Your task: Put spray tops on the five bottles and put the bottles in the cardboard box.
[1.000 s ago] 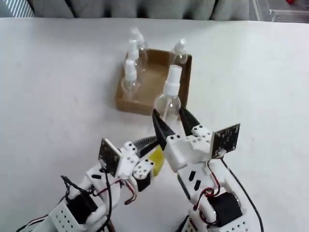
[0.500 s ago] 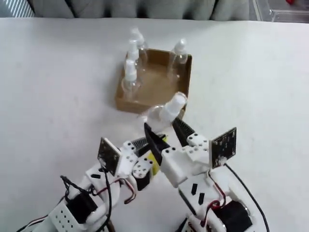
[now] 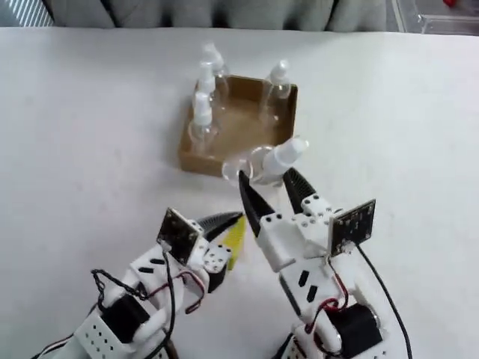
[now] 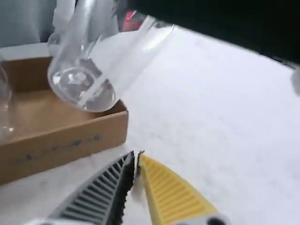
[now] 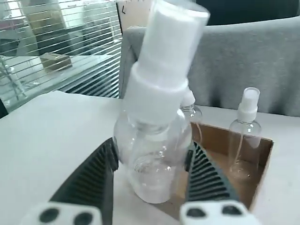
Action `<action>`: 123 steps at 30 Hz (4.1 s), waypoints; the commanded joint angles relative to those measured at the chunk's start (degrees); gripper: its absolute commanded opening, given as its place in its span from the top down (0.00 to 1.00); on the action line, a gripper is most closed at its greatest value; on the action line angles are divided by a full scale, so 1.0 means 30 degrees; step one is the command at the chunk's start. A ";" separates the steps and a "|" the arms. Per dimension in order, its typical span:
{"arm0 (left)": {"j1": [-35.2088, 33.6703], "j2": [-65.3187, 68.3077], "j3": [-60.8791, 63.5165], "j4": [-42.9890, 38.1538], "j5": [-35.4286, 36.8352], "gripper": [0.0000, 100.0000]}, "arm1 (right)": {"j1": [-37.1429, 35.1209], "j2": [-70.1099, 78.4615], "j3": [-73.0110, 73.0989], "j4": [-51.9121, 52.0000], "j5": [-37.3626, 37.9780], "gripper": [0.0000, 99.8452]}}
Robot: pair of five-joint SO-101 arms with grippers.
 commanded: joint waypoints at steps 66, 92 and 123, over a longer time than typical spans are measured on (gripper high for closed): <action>-1.5516 -0.0249 -0.0029 0.8088 -0.5128 0.98 | 0.5407 3.2718 -0.9993 -1.6044 0.2813 0.98; -1.5516 -0.0249 -0.0029 0.7971 -0.5158 0.98 | 0.5407 3.3451 -0.9963 -1.5927 0.2930 0.80; -1.5516 -0.0249 -0.0029 0.7941 -0.6857 0.98 | 0.4498 3.3333 -0.9934 -1.5956 0.2813 0.75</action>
